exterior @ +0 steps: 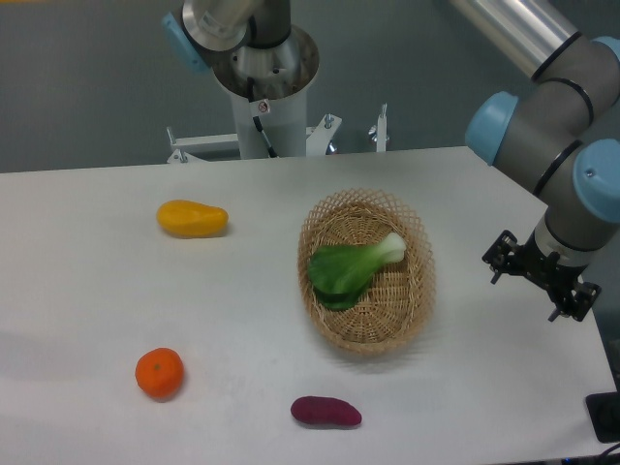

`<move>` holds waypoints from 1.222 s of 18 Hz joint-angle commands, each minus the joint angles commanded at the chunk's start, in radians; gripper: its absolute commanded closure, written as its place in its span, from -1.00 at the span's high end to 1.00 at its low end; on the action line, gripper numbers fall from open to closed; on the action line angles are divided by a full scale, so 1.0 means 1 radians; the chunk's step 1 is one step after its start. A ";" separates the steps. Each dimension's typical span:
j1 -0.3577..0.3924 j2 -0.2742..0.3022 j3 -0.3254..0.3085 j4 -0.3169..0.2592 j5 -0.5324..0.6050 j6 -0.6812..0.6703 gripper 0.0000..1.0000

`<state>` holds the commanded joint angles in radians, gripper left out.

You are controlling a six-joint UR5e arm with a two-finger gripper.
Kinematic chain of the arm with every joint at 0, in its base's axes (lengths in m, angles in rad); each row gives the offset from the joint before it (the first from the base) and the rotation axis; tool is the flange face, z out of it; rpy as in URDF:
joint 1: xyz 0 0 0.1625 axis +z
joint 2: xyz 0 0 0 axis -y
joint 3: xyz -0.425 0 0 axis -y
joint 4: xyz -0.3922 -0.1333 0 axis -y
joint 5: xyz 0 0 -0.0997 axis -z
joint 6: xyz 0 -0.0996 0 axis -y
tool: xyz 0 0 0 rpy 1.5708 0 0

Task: Pick up the green vegetable from the basket

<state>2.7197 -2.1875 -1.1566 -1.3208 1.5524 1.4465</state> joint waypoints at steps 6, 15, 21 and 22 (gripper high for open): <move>-0.002 0.000 -0.006 0.002 0.000 0.012 1.00; -0.017 0.103 -0.155 0.008 -0.047 -0.011 1.00; -0.024 0.210 -0.329 0.028 -0.118 -0.069 1.00; -0.038 0.225 -0.356 0.029 -0.117 -0.068 1.00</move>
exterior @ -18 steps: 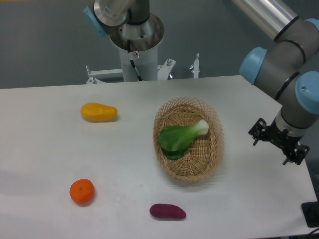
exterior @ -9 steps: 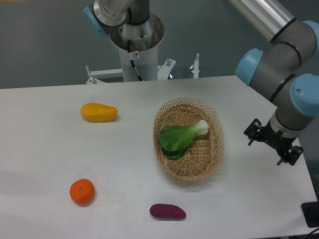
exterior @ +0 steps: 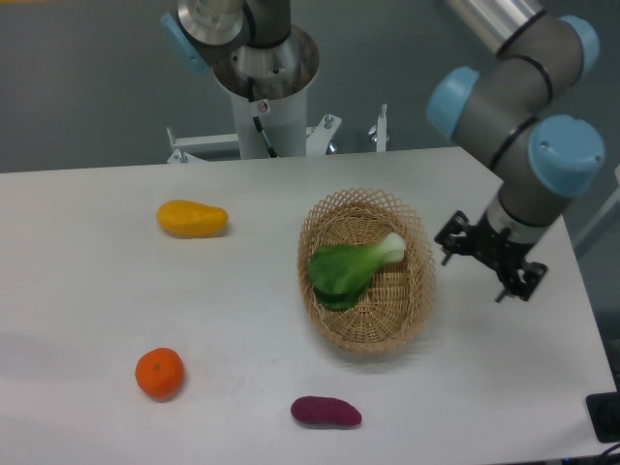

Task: Pick up the green vegetable from the basket
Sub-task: 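Move the open gripper over the green bok choy in the basket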

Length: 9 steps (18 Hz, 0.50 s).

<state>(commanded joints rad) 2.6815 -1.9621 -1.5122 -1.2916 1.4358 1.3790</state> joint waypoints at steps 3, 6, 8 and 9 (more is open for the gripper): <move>-0.031 0.058 -0.119 0.008 0.000 0.038 1.00; -0.077 0.109 -0.233 0.081 0.006 0.063 1.00; -0.081 0.126 -0.284 0.113 0.027 0.083 1.00; -0.089 0.126 -0.299 0.120 0.046 0.093 1.00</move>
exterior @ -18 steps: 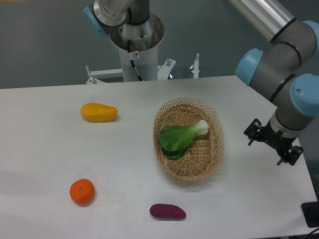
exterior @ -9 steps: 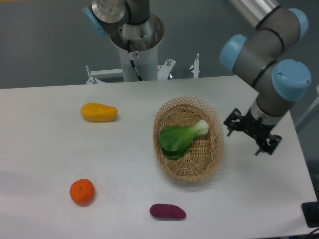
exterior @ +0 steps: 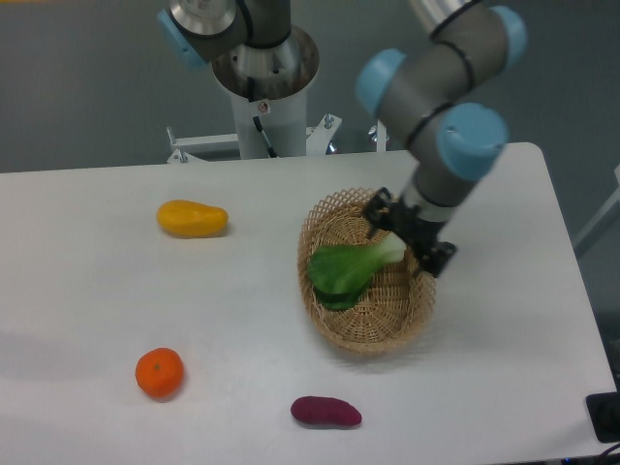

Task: Pick up the green vegetable from the basket
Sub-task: 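Move the open gripper over the green bok choy in the basket, then lower the gripper onto the bok choy and close on its stem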

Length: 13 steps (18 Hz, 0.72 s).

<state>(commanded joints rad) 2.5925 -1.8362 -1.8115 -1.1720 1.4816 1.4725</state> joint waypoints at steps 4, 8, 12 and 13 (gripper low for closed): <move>-0.003 -0.009 -0.019 0.002 0.051 0.038 1.00; -0.006 -0.031 -0.060 0.106 0.066 0.037 1.00; -0.006 -0.040 -0.091 0.152 0.109 0.035 1.00; -0.012 -0.043 -0.095 0.156 0.111 0.032 1.00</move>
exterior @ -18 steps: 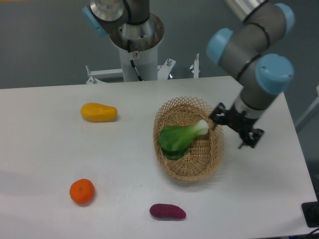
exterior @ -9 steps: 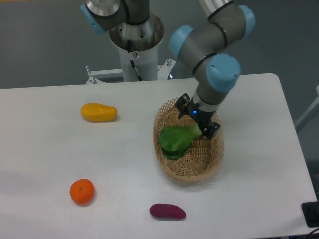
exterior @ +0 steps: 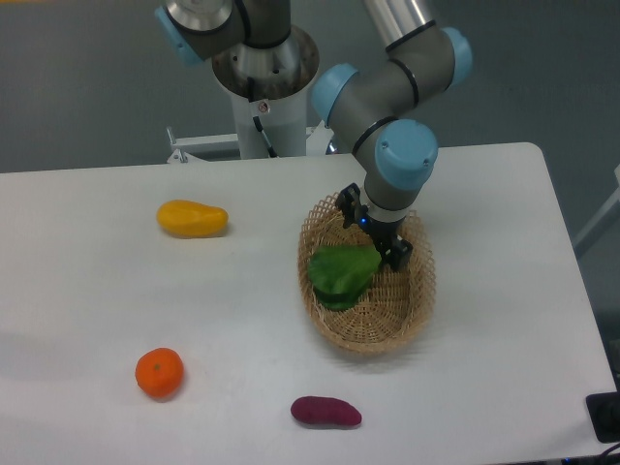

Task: Pick up the green vegetable from the basket
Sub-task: 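Lower the gripper onto the bok choy and close on its stem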

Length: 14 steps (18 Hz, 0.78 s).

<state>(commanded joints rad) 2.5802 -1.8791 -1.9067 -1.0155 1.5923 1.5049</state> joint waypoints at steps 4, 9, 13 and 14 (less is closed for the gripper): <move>-0.006 -0.011 -0.028 0.066 0.002 -0.009 1.00; -0.012 -0.023 -0.049 0.112 0.023 -0.009 1.00; -0.022 -0.031 -0.051 0.115 0.031 -0.043 0.80; -0.022 -0.035 -0.051 0.115 0.031 -0.044 0.60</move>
<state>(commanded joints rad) 2.5587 -1.9144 -1.9574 -0.9004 1.6230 1.4604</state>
